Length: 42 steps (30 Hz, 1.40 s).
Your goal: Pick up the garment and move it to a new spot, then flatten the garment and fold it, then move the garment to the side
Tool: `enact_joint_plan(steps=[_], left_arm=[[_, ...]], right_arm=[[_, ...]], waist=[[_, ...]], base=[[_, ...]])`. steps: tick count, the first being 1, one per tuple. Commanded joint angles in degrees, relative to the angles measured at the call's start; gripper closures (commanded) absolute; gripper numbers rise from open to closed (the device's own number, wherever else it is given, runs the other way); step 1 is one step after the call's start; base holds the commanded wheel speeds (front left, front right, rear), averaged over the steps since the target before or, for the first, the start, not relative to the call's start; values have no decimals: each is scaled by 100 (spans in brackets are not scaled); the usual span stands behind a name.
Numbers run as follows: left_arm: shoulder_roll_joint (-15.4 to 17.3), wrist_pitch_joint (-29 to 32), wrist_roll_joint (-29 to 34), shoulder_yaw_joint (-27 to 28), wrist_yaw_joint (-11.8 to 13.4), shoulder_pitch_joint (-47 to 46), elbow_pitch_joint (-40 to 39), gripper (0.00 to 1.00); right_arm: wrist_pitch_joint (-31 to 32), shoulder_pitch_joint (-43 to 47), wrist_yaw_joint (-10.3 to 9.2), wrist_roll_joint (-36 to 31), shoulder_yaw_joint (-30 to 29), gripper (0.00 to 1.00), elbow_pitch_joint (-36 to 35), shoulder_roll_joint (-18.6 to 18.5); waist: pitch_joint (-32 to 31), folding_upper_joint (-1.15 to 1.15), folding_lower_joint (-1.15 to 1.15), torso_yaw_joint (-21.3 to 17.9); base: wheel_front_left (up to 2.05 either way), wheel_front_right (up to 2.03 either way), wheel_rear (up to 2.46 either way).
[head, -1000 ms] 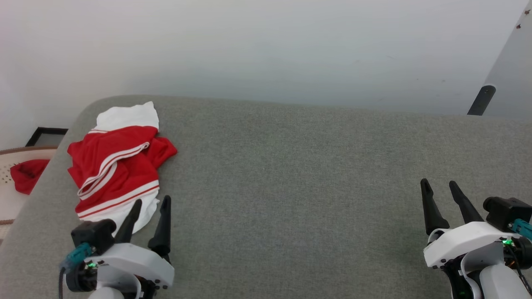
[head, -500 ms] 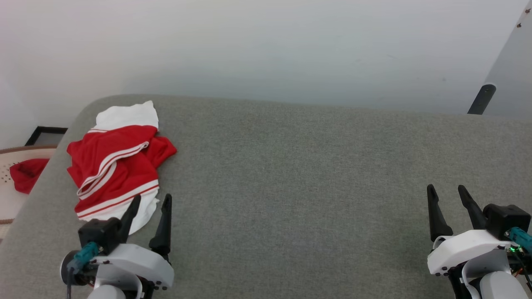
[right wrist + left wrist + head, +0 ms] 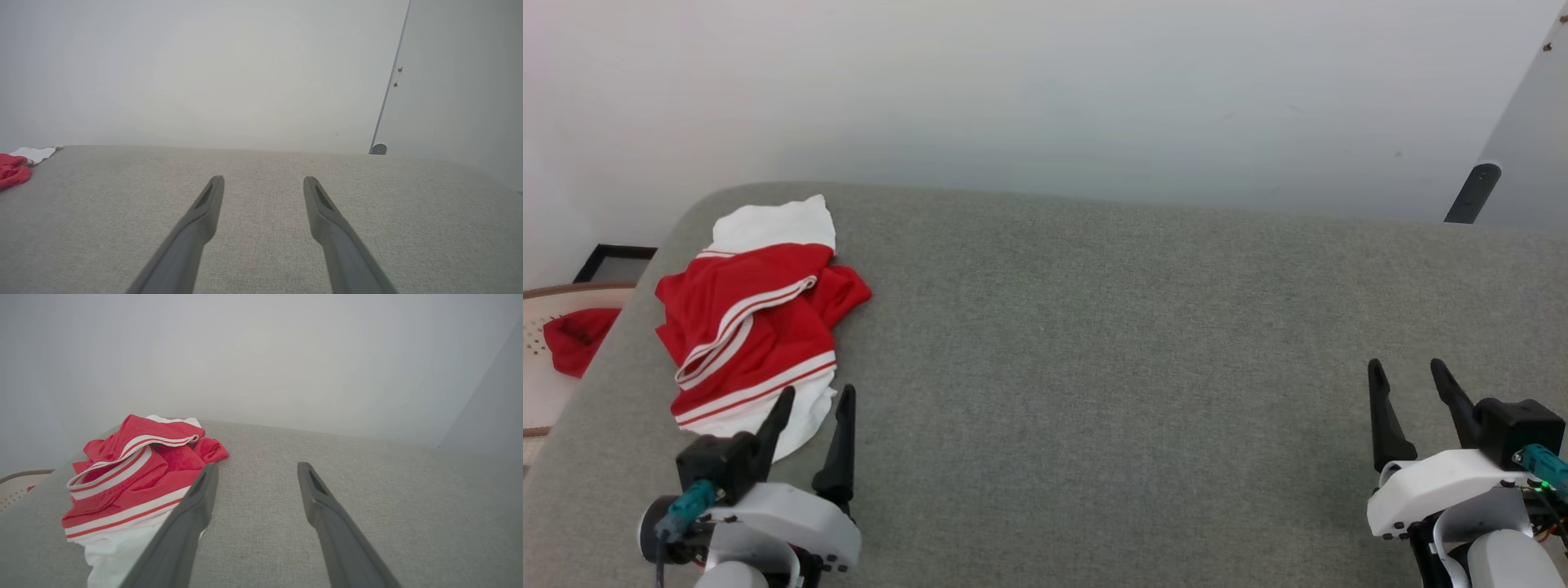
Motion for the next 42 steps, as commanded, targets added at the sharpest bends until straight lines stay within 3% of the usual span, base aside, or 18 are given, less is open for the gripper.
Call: enact_joint_plan(steps=[1,15,22,32,42], left_arm=[[44,-41,111,28,-31,-120,17,0],[88,-180,584,-8,-121,-244,245,0],[49,-253,776,12,-148,-290,349,0],[-107,-249,723,263,25,-56,387,0],[-337,-249,797,379,186,286,214,0]], right_arm=[[-59,-67,2,-103,-30,0,3,-23],[-195,-134,2,-551,-46,0,99,-43],[-255,-108,2,-622,41,0,136,-12],[-267,-90,2,-299,754,0,189,-27],[-302,-163,1,1,1324,0,344,-124]], waist=[[2,0,0,2],[14,0,0,21],[26,0,0,264],[52,0,0,1188],[-11,0,0,2464]], base=[[0,0,0],[0,0,0],[0,0,0],[0,0,0],[0,0,0]])
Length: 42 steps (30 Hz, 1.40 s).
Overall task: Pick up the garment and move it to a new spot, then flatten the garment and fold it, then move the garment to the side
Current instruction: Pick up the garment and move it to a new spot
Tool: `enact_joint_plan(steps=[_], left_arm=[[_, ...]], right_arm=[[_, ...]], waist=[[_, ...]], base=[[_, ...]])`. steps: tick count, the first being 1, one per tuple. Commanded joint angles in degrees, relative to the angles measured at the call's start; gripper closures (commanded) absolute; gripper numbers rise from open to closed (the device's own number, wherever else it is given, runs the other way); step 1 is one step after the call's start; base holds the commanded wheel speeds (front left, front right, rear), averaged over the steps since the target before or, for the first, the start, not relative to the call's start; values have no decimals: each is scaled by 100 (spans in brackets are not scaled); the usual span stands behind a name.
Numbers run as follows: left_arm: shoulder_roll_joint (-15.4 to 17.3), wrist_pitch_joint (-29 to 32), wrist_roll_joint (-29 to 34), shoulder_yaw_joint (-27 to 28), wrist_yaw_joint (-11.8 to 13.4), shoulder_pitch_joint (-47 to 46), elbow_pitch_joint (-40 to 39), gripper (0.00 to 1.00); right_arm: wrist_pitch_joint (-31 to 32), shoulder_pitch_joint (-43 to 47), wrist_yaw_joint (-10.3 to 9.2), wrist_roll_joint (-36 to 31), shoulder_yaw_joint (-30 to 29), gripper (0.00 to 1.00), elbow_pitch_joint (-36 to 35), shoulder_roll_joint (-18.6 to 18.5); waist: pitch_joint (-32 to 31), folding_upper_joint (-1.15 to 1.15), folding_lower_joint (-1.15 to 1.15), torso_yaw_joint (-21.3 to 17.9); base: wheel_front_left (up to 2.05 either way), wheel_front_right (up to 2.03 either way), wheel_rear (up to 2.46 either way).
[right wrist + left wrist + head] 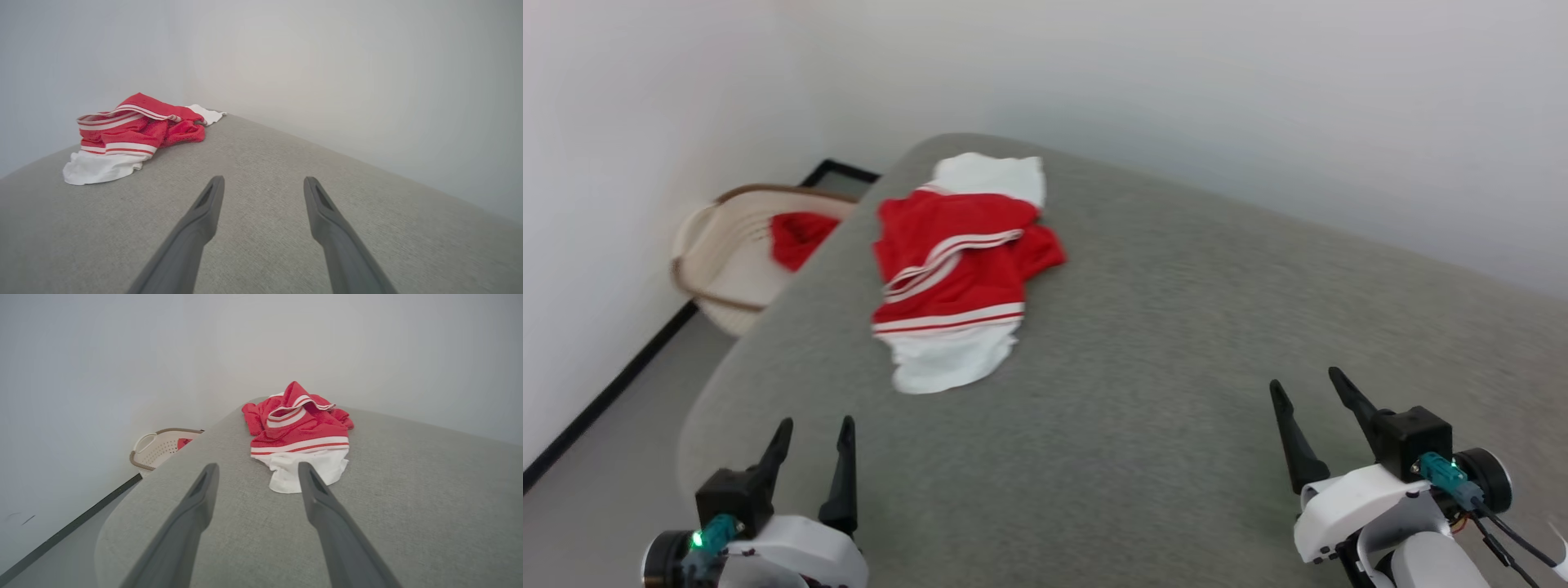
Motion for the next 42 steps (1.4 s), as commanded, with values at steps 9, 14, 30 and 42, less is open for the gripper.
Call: enact_joint_plan(steps=[9,14,30,42], left_arm=[[-206,0,-153,594,303,482,-578,0],[-369,0,-188,921,363,771,-945,0],[-62,94,327,350,-164,-153,-577,0],[1110,465,-591,-1335,-347,-3207,1296,0]], right_arm=[[19,-769,-1,245,926,0,305,24],[-56,-1233,-1,449,1450,0,688,36],[-271,-1189,-1,721,1313,0,1001,-250],[-87,-1408,-1,130,958,0,224,-243]], waist=[[341,0,0,1237],[489,0,0,1300],[532,0,0,1165],[1674,0,0,-297]], base=[[0,0,0],[-5,-5,-5],[-5,-5,-5],[0,0,0]])
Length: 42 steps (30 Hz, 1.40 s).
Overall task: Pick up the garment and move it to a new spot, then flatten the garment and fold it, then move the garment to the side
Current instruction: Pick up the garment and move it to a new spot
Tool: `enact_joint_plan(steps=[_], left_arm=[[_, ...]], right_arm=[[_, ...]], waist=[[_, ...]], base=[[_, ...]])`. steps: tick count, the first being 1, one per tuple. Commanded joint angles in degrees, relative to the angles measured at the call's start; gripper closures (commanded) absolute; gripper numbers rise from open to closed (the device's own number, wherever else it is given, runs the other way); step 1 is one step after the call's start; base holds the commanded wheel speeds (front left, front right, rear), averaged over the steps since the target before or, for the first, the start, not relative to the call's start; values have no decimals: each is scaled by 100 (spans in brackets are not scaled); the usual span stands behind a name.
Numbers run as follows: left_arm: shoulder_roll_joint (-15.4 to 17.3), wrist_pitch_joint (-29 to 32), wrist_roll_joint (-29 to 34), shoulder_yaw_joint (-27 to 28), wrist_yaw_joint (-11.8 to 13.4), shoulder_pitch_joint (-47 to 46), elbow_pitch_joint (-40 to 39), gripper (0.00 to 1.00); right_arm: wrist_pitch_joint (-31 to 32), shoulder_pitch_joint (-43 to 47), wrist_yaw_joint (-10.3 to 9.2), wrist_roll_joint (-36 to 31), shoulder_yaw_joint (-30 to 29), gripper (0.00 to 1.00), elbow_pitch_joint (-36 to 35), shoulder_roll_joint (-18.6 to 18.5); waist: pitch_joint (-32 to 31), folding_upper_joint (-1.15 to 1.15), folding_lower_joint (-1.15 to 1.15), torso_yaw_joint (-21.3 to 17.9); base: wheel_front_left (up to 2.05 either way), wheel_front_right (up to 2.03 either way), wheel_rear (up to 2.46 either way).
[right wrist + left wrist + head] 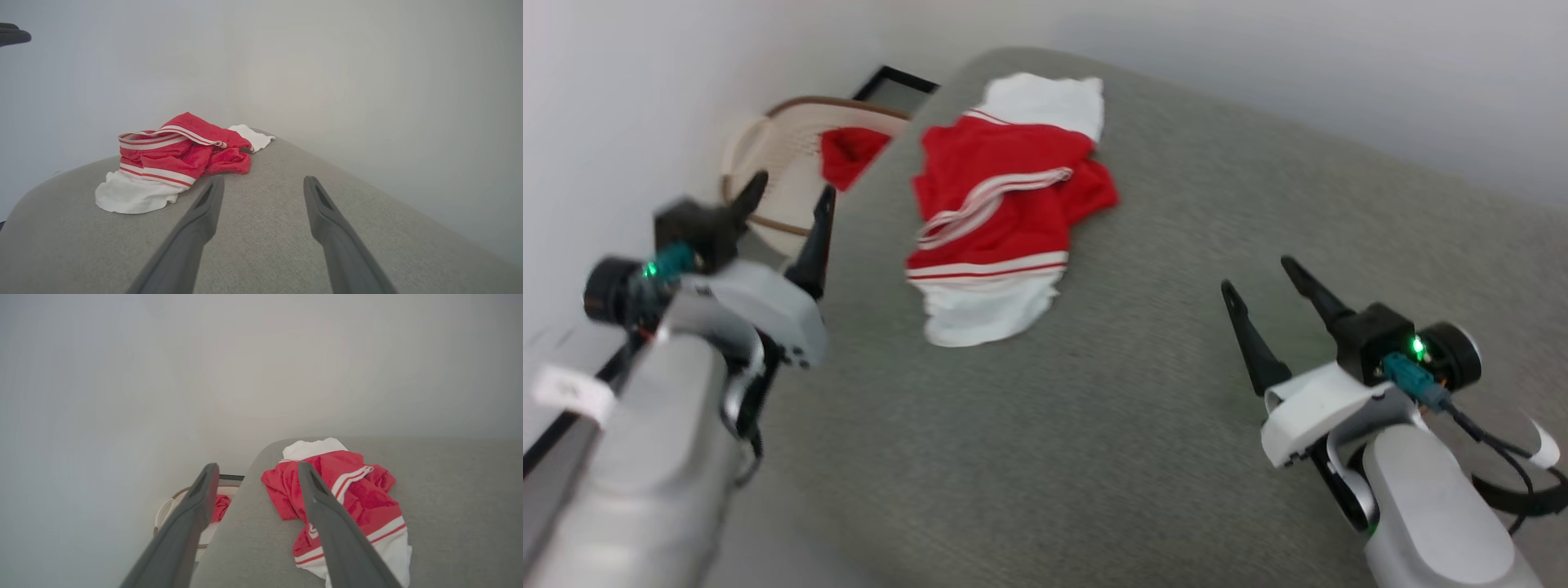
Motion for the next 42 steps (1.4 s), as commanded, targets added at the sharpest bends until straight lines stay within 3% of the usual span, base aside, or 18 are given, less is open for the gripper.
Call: enact_joint_plan(steps=[1,8,13,14,15,16,18,26,30,35,36,37,38,42], left_arm=[[260,87,-162,-254,8,-301,153,0],[1240,1042,-2069,-1779,6,-1261,672,0],[1913,1983,-3429,-2739,7,-1513,383,0],[1913,1983,-3429,-2739,7,-1513,383,0],[2249,2295,-3801,-3030,10,-1623,282,0],[2381,2414,-4010,-3153,9,-1659,246,0],[2503,2645,-4435,-3325,9,-1679,198,0],[3053,2793,-4997,-3825,8,-1791,373,0],[3076,2924,-5311,-4014,6,-1800,500,0],[2838,3153,-5685,-4303,5,-1672,521,0],[2798,3146,-5717,-4357,5,-1658,534,19],[2764,3123,-5752,-4413,5,-1652,543,56],[2730,3078,-5787,-4449,5,-1641,562,100],[2724,2654,-5641,-4538,6,-1748,866,100]], right_arm=[[29,-124,-4,-43,-23,0,-76,0],[28,-300,-4,-180,-45,0,-347,129],[-13,-408,-4,-280,-14,0,-483,213],[-13,-408,-4,-280,-14,0,-483,213],[-10,-430,-4,-308,-23,0,-520,241],[-16,-459,-4,-321,-8,0,-551,271],[-19,-506,-4,-347,4,0,-590,304],[-43,-624,-4,-318,163,0,-724,382],[-43,-576,-4,-350,133,0,-820,415],[-51,-487,-4,-425,122,0,-886,431],[-41,-490,-4,-432,121,0,-890,436],[-26,-497,-4,-437,113,0,-899,438],[-19,-507,-4,-447,104,0,-909,440],[-24,-522,-4,-451,54,0,-915,443]], waist=[[930,0,0,-1004],[1406,0,0,-1714],[1620,0,0,-2096],[1620,0,0,-2096],[1701,0,0,-2229],[1742,0,0,-2302],[1809,0,0,-2416],[2038,0,0,-2912],[2236,0,0,-3073],[2341,0,0,-3136],[2341,0,0,-3140],[2335,0,0,-3138],[2317,0,0,-3128],[2123,0,0,-3016]], base=[[0,0,0],[0,0,0],[0,0,0],[0,0,0],[0,0,0],[0,0,0],[0,0,0],[0,0,0],[0,0,0],[0,0,0],[0,0,0],[0,0,0],[0,0,0],[0,0,0]])
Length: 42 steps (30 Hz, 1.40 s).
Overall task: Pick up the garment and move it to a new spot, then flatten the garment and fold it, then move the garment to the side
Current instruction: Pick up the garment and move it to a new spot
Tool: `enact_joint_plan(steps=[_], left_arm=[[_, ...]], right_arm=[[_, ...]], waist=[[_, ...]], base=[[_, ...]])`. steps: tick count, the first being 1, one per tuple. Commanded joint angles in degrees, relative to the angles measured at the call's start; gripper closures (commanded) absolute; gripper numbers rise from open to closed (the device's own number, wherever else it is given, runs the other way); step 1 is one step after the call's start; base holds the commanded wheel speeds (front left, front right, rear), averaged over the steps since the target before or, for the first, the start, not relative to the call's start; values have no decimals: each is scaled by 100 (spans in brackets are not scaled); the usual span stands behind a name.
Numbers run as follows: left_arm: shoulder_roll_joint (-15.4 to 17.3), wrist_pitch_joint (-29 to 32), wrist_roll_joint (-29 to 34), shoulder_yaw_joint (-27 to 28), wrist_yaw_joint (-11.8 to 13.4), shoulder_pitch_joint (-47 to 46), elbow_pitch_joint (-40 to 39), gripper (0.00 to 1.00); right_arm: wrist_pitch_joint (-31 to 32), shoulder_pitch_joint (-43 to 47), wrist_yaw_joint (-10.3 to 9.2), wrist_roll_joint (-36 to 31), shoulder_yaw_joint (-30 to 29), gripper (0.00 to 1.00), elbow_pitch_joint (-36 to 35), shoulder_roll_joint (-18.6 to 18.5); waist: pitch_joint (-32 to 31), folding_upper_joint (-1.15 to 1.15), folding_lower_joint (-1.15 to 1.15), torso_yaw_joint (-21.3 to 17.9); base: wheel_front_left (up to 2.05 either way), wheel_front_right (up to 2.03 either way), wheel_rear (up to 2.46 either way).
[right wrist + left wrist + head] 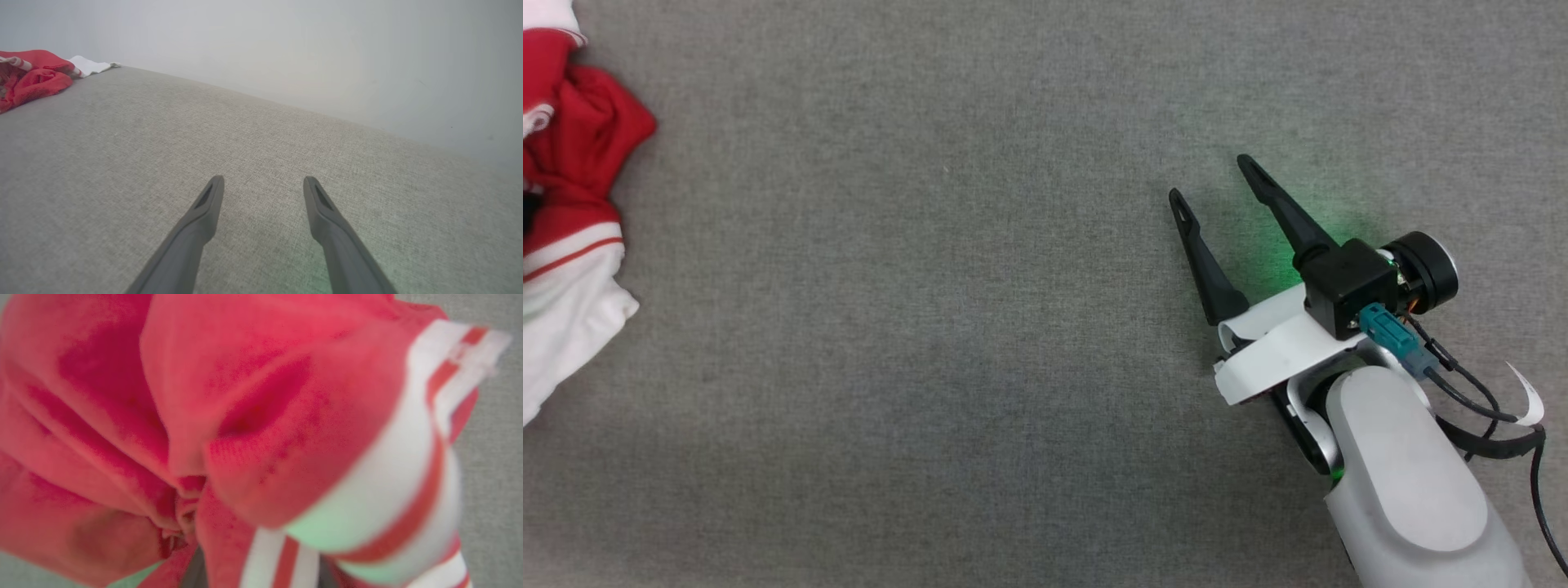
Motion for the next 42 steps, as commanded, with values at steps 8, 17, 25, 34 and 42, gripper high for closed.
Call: enact_joint_plan(steps=[8,17,25,34,42], left_arm=[[-541,-1096,854,-633,2,-216,561,100],[-799,-1968,1571,-1184,12,-1047,405,100],[-1365,-1936,1996,-1542,11,-1856,-555,100],[-2421,-1735,2464,-1613,13,-2427,-1458,100],[-2393,-459,3375,-1603,14,-1338,-3240,100]], right_arm=[[-66,277,-4,172,-58,0,277,10],[-136,503,-4,424,-230,0,423,12],[-159,751,-4,601,-601,0,304,21],[-164,824,-4,938,-757,0,-82,24],[-165,824,-4,1241,-721,0,-346,28]], waist=[[-988,0,0,396],[-1577,0,0,361],[-1615,0,0,-65],[-1224,0,0,-673],[-936,0,0,-1066]], base=[[0,0,0],[0,0,0],[0,0,0],[0,0,0],[0,0,0]])
